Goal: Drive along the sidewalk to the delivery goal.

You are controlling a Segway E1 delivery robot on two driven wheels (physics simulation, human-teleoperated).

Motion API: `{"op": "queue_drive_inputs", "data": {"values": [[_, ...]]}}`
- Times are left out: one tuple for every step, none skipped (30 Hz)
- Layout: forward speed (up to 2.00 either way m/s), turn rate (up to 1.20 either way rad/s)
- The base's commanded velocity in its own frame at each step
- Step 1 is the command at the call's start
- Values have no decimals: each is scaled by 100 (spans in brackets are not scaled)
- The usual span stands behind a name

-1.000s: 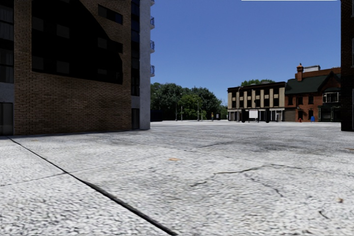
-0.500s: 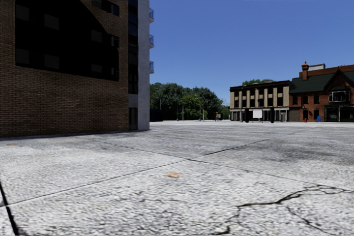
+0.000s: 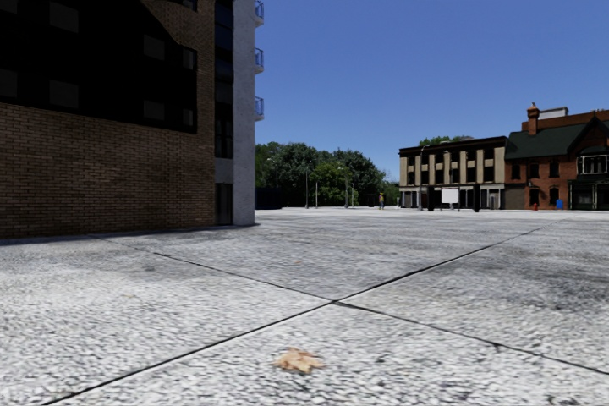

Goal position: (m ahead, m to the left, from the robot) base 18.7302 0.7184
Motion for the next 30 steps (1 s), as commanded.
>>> {"op": "queue_drive_inputs", "data": {"values": [[200, 0], [200, 0], [200, 0], [200, 0], [200, 0], [200, 0], [200, 0], [200, 0], [200, 0], [200, 0], [200, 0], [200, 0], [200, 0], [200, 0], [200, 0], [200, 0], [200, 0], [200, 0], [200, 0], [200, 0], [200, 0], [200, 0], [200, 0], [200, 0], [200, 0], [200, 0], [200, 0], [200, 0], [200, 0], [200, 0]]}}
